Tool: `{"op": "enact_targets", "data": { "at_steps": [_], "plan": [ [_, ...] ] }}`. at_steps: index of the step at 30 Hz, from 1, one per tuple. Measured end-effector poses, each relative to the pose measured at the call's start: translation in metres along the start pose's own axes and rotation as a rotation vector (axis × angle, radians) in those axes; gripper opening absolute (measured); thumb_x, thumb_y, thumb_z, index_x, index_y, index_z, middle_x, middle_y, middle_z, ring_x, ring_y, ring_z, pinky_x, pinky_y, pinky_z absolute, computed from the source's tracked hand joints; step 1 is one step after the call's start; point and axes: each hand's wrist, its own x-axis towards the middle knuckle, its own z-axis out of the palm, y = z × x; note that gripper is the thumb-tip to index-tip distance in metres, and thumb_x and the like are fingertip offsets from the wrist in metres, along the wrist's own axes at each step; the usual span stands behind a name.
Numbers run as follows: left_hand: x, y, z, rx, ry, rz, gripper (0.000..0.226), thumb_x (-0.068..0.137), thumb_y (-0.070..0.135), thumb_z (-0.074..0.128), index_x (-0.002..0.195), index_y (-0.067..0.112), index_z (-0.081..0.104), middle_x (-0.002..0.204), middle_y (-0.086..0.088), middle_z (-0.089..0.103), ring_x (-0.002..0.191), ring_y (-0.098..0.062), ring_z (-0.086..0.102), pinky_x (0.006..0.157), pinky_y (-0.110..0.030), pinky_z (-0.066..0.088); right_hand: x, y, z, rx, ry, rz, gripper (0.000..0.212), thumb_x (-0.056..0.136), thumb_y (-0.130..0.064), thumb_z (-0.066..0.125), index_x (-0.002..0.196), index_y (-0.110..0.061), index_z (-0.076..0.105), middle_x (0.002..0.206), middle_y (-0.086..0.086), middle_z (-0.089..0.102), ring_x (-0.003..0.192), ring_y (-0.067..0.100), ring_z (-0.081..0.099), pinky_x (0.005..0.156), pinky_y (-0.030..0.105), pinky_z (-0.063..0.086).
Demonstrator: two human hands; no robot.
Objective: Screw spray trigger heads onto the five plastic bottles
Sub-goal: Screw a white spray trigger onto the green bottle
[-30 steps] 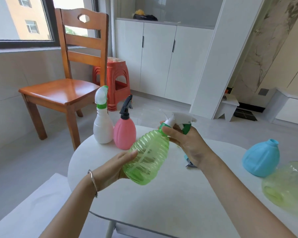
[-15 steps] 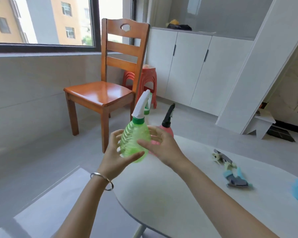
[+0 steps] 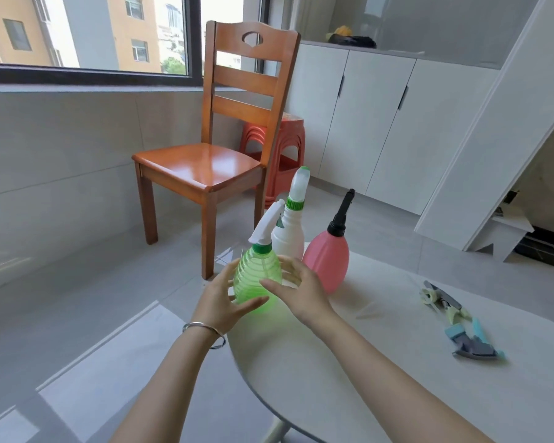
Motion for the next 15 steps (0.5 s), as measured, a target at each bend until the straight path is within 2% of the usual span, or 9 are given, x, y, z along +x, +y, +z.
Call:
{"op": "enact_targets", "data": {
  "at_steps": [2, 4, 9, 12, 15],
  "plan": [
    [0.0016, -0.0019, 0.0021, -0.008, 0.01, 0.001, 0.07, 0.066, 0.022, 0.083, 0.121, 0.037, 0.043, 0.101, 0.026, 0.057, 0.086, 0.025, 0.052, 0.067, -0.001, 0.045, 0.002, 0.0018, 0.0002, 0.007, 0.007, 0.004, 0.043, 0.075, -0.021, 0.077, 0.111, -0.029, 0.056, 0.118, -0.006, 0.063, 0.114, 0.008, 0.055, 0.078, 0.005, 0.043],
    [0.0034, -0.0046, 0.0043, -0.017, 0.011, -0.005, 0.07, 0.067, 0.021, 0.083, 0.124, 0.035, 0.044, 0.103, 0.025, 0.058, 0.087, 0.026, 0.052, 0.067, -0.002, 0.045, 0.0044, 0.0033, -0.0001, 0.01, 0.011, 0.0, 0.042, 0.075, -0.02, 0.077, 0.109, -0.032, 0.055, 0.118, -0.006, 0.063, 0.114, 0.008, 0.055, 0.079, 0.006, 0.043],
    [0.0064, -0.0098, 0.0091, -0.037, 0.0, -0.027, 0.082, 0.067, 0.028, 0.082, 0.137, 0.03, 0.04, 0.114, 0.017, 0.061, 0.106, 0.001, 0.058, 0.085, -0.021, 0.052, 0.0075, 0.0056, -0.0009, 0.01, 0.012, -0.009, 0.04, 0.076, -0.019, 0.076, 0.106, -0.035, 0.054, 0.113, -0.01, 0.062, 0.114, 0.009, 0.055, 0.091, 0.015, 0.042],
    [0.0064, -0.0103, 0.0096, -0.027, -0.005, -0.036, 0.086, 0.066, 0.031, 0.082, 0.139, 0.032, 0.036, 0.121, 0.012, 0.061, 0.11, -0.006, 0.058, 0.092, -0.031, 0.052, 0.0075, 0.0053, -0.0018, -0.006, 0.007, -0.005, 0.041, 0.077, -0.02, 0.075, 0.11, -0.032, 0.054, 0.114, -0.009, 0.062, 0.114, 0.009, 0.055, 0.1, 0.024, 0.042],
    [0.0038, -0.0094, 0.0082, 0.01, -0.004, -0.055, 0.095, 0.06, 0.048, 0.08, 0.141, 0.033, 0.032, 0.129, 0.009, 0.059, 0.116, -0.011, 0.057, 0.098, -0.036, 0.048, 0.006, 0.0036, -0.0028, -0.022, -0.003, 0.004, 0.045, 0.079, -0.021, 0.073, 0.119, -0.027, 0.052, 0.114, -0.011, 0.057, 0.114, 0.007, 0.052, 0.101, 0.023, 0.038]
  ]
}}
